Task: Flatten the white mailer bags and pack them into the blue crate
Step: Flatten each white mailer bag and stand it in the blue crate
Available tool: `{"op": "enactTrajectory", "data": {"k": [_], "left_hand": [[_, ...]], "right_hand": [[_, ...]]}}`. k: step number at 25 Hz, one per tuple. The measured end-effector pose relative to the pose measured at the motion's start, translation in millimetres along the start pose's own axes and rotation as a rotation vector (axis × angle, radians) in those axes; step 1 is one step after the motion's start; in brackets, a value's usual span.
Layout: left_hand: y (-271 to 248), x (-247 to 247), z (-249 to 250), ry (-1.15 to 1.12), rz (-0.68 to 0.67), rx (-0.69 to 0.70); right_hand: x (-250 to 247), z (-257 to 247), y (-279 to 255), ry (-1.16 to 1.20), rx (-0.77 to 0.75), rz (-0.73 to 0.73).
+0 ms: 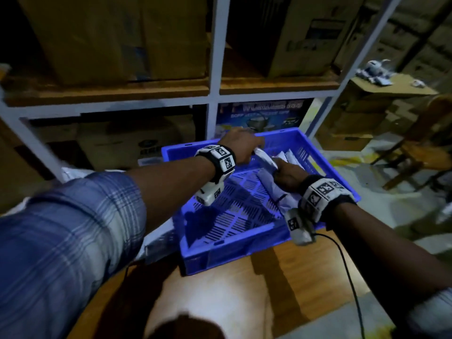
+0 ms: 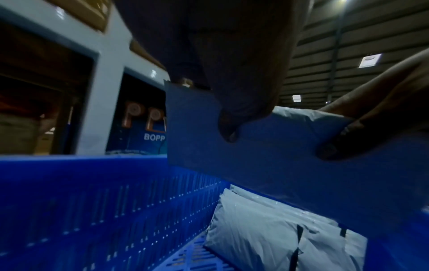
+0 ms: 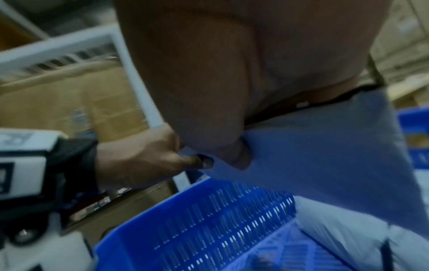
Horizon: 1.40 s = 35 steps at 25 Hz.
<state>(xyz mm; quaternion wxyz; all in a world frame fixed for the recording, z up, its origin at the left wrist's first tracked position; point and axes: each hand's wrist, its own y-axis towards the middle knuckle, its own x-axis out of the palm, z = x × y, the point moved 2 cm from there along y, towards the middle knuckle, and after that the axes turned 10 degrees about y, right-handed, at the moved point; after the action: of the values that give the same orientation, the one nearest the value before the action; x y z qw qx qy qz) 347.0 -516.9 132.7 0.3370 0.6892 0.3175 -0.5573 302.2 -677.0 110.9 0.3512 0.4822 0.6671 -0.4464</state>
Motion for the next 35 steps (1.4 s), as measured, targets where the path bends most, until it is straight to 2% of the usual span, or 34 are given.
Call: {"op": "enactTrajectory", "data": {"k": [4, 10, 12, 14, 15, 17, 19, 22, 26, 28, 32, 35], "left_hand": [[46.1, 45.7, 13.3, -0.035, -0.141, 0.032], [88.0, 102.4, 35.6, -0.036, -0.348, 0.097], [96.3, 115.6, 42.2, -0.034, -0.409, 0.103], [103.0, 124.9, 46.3, -0.026, -0.437, 0.094], [105.4, 128.5, 46.8, -0.022, -0.432, 0.091], [109.0, 134.3, 46.8, -0.027, -0.405, 0.087], [113.0, 138.9, 47.2, -0.033, -0.394, 0.071], [113.2, 141.8, 46.6, -0.086, -0.302, 0.078], [113.3, 144.0, 44.9, -0.133, -0.103, 0.025], [112.7, 141.4, 43.5, -0.146, -0.115, -0.037], [105.6, 159.8, 44.0, -0.392, -0.213, 0.034], [102.6, 168.8, 50.0, -0.430, -0.242, -0.003]], "right_hand": [[4.3, 25.1, 32.2, 0.064, 0.049, -0.235], [11.6, 57.8, 59.3, 0.082, 0.101, -0.356], [10.1, 64.7, 65.7, 0.098, 0.107, -0.354], [1.1, 66.4, 70.5, 0.111, 0.060, -0.274], [-3.3, 64.5, 71.8, 0.122, 0.028, -0.226], [-8.0, 59.1, 75.0, 0.131, -0.015, -0.231], [-4.8, 56.4, 78.0, 0.155, -0.026, -0.343], [4.8, 58.0, 78.7, 0.120, -0.013, -0.523], [2.8, 61.6, 78.8, 0.113, 0.050, -0.564], [3.3, 64.0, 79.6, 0.119, 0.075, -0.572], [11.9, 69.9, 84.2, 0.158, 0.055, -0.623], [15.2, 73.1, 85.9, 0.157, 0.061, -0.631]]}}
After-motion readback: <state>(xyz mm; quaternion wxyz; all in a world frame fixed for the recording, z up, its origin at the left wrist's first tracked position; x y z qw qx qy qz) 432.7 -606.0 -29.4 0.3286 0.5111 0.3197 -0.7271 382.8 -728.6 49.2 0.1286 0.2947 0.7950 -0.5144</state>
